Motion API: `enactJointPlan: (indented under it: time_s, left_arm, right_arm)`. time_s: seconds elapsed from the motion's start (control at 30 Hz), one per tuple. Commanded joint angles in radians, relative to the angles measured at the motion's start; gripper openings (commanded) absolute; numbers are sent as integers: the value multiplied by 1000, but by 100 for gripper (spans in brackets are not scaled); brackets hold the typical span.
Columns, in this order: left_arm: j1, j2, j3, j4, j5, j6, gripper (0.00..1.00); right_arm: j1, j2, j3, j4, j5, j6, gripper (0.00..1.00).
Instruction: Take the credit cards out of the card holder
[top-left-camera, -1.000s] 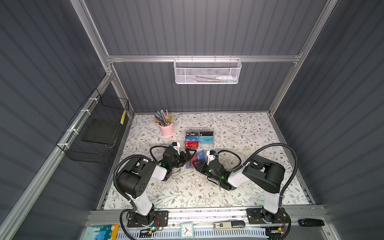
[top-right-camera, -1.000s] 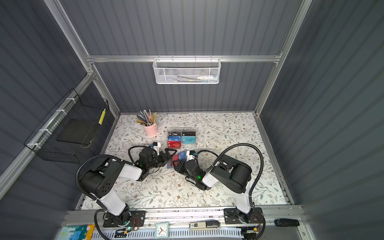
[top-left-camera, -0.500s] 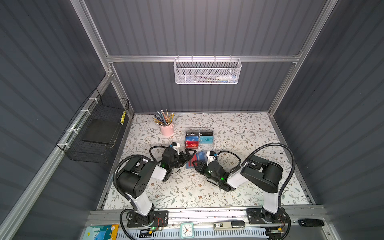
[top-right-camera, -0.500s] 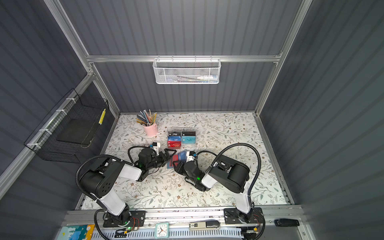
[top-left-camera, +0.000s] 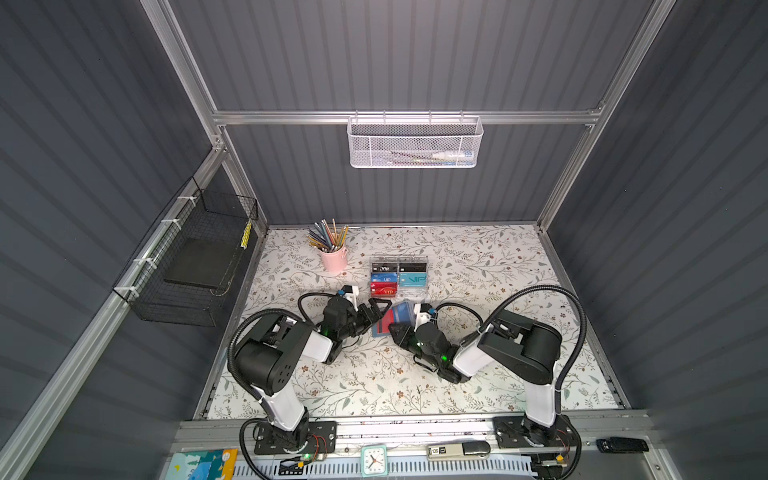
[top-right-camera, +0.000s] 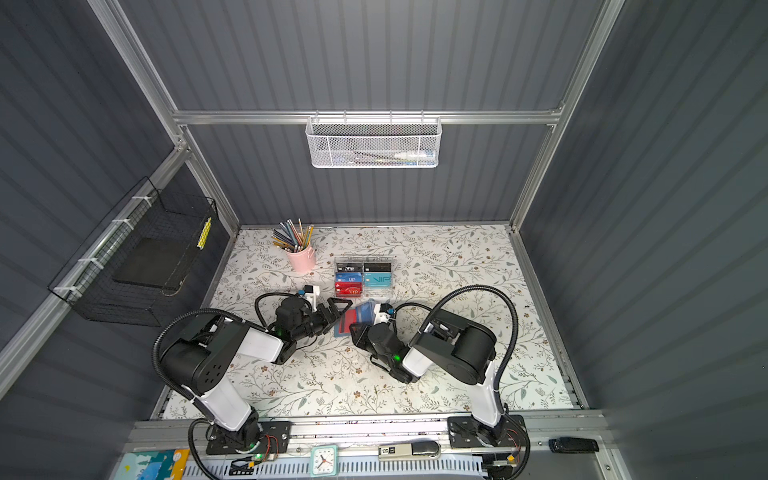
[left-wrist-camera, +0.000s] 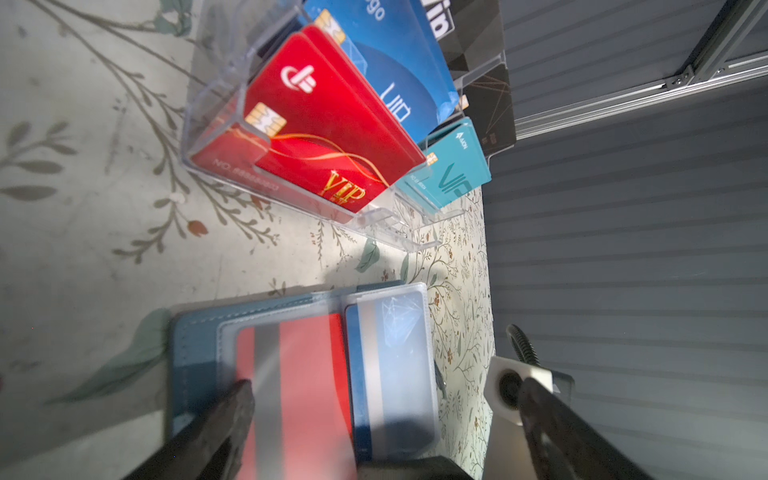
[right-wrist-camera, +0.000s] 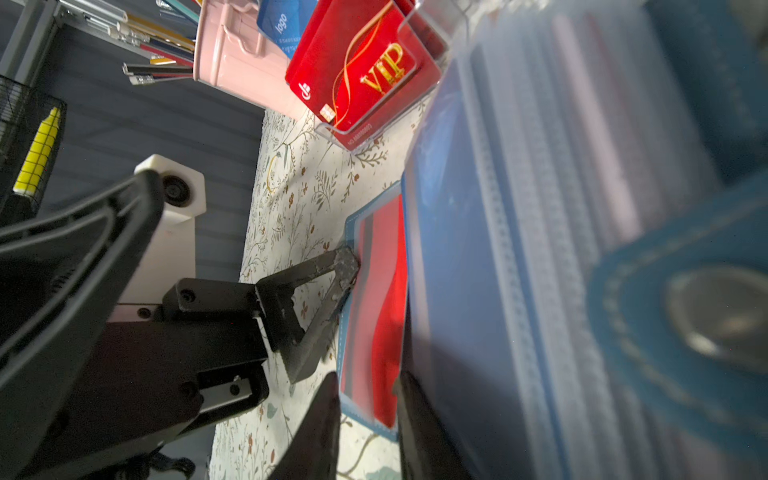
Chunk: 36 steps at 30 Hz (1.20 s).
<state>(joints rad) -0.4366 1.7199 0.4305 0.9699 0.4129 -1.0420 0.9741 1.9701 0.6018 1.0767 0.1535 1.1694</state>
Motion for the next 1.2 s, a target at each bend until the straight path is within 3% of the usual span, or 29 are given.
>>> enactJointPlan:
  time_s: [0.0,0.67,0.97,1.17]
  left_arm:
    - [4,46,-28,-87,10,-14,100]
    - [4,84,-33,-45,16,-27,100]
    - [6,79,-33,-52,17,-23,100]
    - [7,86,-32,-45,21,-24,100]
  right_arm:
    - [-15,30,-14,-6,-7,-4,23]
    - [-36,37,-32,70,-59,-5,8]
    - [-37,53,0,37,-80,-6,15]
    - [-37,47,-7,52,-75,-5,11]
